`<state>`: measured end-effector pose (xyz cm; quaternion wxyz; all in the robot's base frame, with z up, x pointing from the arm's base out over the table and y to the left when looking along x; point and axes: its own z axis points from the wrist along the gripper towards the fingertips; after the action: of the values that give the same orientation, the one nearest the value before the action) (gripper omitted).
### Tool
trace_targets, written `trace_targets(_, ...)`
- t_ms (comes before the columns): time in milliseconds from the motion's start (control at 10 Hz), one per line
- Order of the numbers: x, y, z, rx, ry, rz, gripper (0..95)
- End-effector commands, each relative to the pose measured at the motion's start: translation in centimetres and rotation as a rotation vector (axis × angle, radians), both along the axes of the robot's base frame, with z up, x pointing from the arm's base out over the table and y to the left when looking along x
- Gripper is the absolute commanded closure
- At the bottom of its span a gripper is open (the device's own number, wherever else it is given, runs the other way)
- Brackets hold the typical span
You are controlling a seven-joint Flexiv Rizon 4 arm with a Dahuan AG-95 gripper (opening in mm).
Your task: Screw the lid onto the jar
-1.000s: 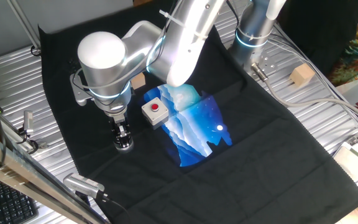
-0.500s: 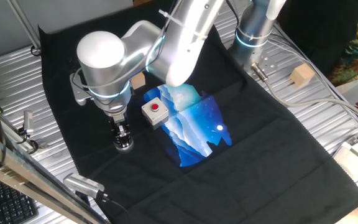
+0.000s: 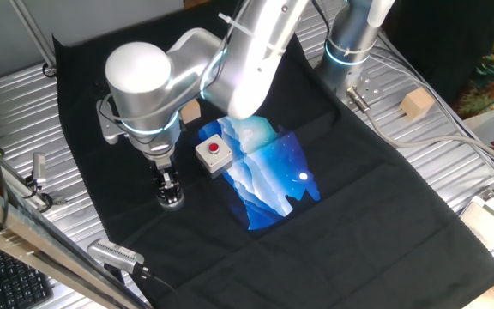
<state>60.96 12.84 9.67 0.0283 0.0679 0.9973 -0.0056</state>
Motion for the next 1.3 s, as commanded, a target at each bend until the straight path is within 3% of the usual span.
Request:
trace_targets(100, 0.09, -0.06, -0.04, 0.009, -0.003, -0.021, 95.0)
trace_targets(400, 0.08, -0.12, -0.01, -0.007, -0.001, -0.043, 95.0)
trace_targets(600, 0.07, -0.27, 0.06, 0.009, -0.011, -0.064, 95.0)
trace_targets(1300, 0.12, -0.35, 0.04, 0.008, -0.012, -0.058, 95.0)
